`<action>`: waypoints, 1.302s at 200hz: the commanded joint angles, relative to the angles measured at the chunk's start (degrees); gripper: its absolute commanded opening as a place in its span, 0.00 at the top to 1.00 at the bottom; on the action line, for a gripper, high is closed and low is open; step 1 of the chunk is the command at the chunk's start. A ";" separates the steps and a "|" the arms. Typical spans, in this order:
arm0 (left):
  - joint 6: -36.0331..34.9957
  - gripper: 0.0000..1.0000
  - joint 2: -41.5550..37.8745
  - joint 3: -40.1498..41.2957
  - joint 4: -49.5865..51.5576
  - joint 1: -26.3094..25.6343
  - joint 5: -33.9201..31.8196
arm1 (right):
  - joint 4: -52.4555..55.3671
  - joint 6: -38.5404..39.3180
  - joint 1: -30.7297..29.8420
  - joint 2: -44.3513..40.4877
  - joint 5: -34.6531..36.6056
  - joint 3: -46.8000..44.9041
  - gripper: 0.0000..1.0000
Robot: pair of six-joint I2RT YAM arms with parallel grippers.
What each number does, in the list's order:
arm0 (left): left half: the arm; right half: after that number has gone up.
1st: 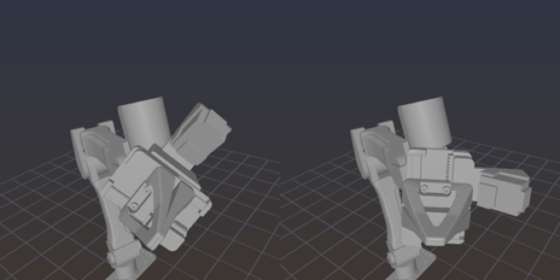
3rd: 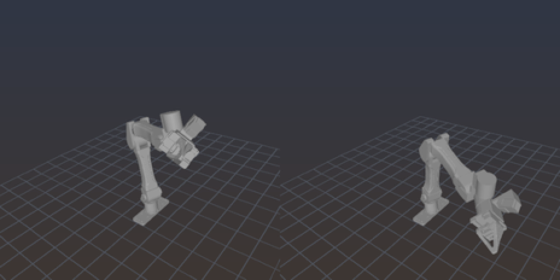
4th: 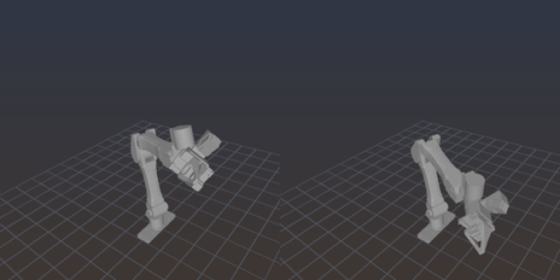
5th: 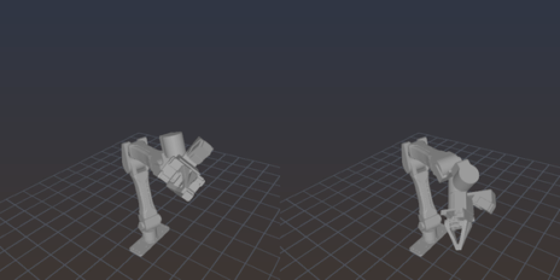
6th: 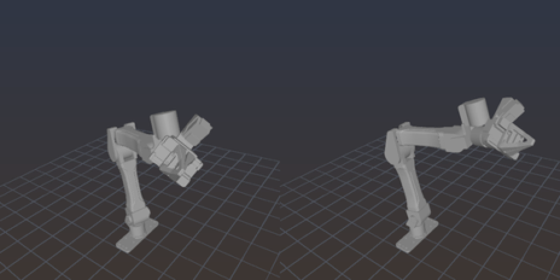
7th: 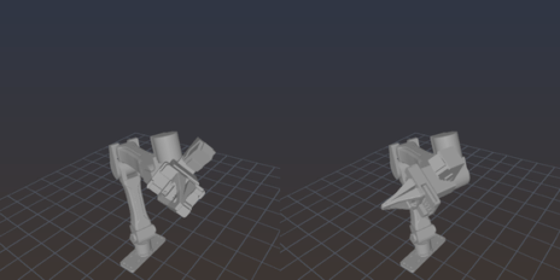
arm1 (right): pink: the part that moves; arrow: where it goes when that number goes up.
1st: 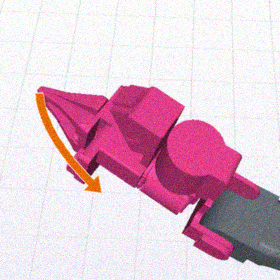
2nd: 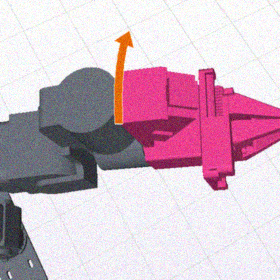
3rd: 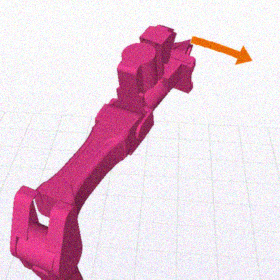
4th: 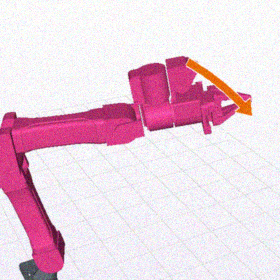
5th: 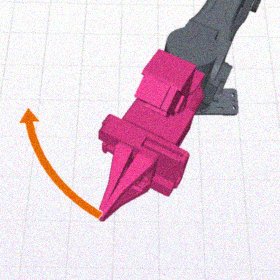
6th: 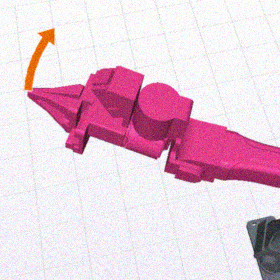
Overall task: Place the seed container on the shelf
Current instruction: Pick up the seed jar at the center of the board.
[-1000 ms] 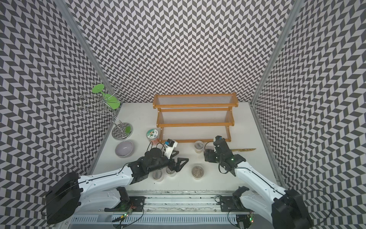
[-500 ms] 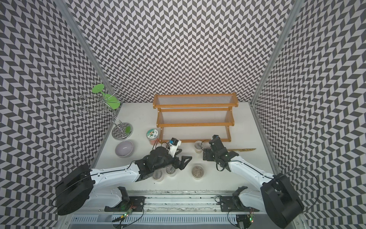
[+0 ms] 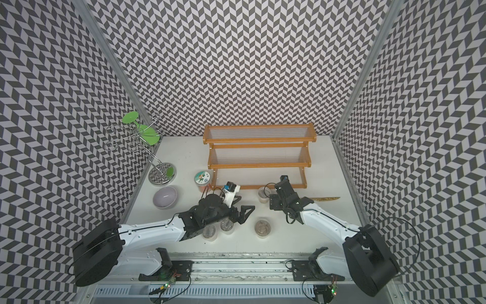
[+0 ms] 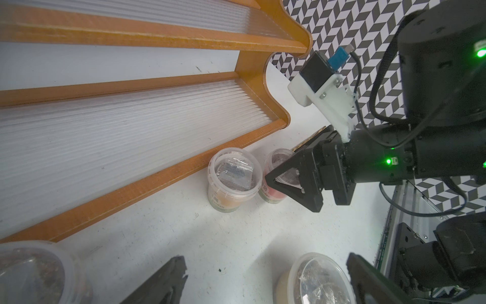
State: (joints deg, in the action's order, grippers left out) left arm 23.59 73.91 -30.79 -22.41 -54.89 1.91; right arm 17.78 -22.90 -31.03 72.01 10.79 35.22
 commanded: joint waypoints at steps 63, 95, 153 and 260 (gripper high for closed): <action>-0.83 0.01 -1.38 -1.65 0.92 -0.30 -1.12 | -0.39 0.70 -0.54 0.02 0.47 0.37 0.21; -0.83 0.00 -2.23 -1.38 1.18 -0.24 -1.30 | -0.16 0.68 -0.63 0.40 0.59 0.63 0.21; -0.83 0.01 -2.87 -1.27 1.55 -0.30 -1.91 | 0.19 0.61 -0.70 0.34 1.08 0.65 0.18; -2.41 0.00 -1.77 -1.69 1.00 -0.30 -0.96 | 0.06 0.48 -0.79 -0.42 1.58 0.45 0.24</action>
State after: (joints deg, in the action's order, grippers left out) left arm 23.05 71.90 -30.79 -21.34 -54.89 0.69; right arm 18.48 -22.44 -31.40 72.69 11.03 35.22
